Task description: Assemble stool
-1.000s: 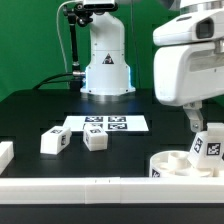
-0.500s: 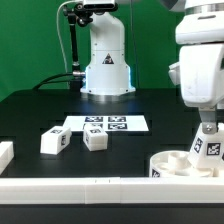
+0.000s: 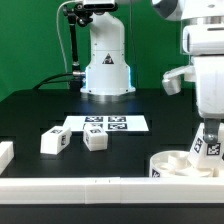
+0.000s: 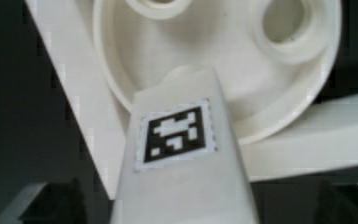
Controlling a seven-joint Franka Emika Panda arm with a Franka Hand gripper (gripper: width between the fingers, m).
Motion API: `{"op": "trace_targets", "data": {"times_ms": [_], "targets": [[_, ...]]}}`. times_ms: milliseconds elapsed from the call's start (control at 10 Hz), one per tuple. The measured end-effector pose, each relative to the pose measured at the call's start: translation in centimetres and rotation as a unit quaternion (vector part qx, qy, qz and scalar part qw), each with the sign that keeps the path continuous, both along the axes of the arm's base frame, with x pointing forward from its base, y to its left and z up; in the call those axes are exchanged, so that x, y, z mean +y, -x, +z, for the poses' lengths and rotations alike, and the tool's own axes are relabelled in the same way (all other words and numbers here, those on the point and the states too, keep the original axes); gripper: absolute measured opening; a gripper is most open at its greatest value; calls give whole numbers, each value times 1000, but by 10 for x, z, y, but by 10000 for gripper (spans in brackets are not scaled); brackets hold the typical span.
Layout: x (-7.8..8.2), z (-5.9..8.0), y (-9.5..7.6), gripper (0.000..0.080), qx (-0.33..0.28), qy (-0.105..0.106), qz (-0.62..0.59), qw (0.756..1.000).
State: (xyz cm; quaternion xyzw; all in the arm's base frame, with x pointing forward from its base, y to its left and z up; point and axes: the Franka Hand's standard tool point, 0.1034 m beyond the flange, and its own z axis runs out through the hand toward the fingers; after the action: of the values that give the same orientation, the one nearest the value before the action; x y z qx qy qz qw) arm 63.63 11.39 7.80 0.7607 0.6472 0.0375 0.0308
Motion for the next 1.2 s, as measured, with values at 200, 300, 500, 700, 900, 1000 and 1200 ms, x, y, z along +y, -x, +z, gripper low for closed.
{"op": "trace_targets", "data": {"times_ms": [200,300,500,700,900,1000,1200], "targets": [[-4,-2,0,648,0,13,39,999],[-5,-2,0,648,0,19,60,998],[-5,-3,0,514,0,19,58,998],[-6,-3,0,337,0,19,56,998],[-7,-3,0,337,0,18,48,999],[-7,-3,0,337,0,17,35,999],[-7,-3,0,337,0,14,4,1000]]}}
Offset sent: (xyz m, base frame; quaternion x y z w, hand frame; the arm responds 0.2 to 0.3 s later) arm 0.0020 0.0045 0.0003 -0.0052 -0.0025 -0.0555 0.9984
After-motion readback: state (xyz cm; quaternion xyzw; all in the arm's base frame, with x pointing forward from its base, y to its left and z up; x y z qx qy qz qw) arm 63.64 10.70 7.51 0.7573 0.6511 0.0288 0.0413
